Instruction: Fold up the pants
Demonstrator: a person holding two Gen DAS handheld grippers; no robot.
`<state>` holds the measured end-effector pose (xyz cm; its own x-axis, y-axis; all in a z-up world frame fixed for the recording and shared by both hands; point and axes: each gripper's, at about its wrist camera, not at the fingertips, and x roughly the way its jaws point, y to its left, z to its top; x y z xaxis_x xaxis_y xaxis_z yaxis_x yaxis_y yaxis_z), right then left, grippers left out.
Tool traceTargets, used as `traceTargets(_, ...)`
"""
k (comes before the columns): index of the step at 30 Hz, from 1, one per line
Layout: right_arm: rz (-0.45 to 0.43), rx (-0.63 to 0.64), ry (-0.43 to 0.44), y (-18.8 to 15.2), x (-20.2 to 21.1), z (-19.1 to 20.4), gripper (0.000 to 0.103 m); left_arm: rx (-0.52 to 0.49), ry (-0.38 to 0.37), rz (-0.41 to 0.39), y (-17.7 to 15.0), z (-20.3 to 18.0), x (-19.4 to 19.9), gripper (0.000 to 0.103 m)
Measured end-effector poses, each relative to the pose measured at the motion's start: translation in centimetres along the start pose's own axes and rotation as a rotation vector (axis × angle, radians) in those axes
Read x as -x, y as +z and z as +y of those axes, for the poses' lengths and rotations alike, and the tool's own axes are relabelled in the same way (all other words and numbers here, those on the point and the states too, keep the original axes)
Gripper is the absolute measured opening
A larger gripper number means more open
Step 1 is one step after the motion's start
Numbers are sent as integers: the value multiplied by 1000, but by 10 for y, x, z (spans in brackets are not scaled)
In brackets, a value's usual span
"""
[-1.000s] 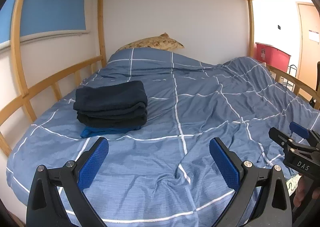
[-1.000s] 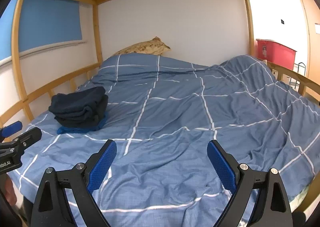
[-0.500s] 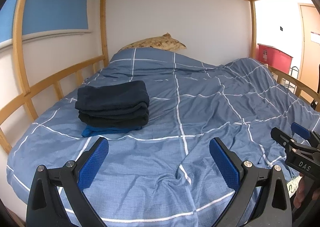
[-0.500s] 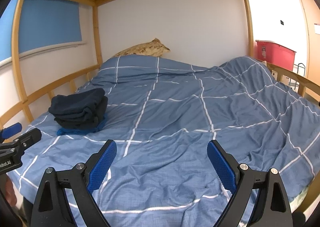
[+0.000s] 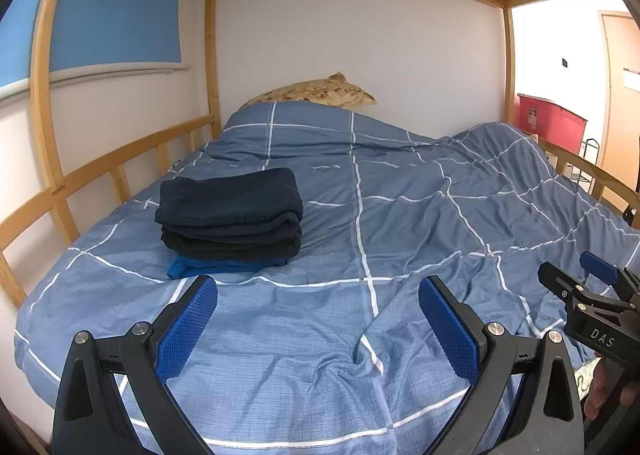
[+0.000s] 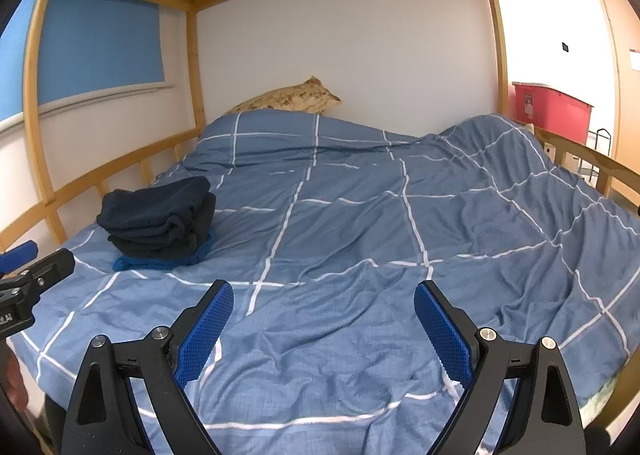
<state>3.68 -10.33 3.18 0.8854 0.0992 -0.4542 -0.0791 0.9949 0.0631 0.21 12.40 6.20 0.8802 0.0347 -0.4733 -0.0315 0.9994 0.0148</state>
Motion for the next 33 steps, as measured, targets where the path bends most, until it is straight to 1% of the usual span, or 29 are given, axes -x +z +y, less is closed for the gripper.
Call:
traceTargets(4,0,2,1,0,0,0,93,-2,7,-2,1,-1,0,102)
traceTargets(33,2,12,-8,-4,-4,-2,93,16,-5,11,-2,0,-2,102)
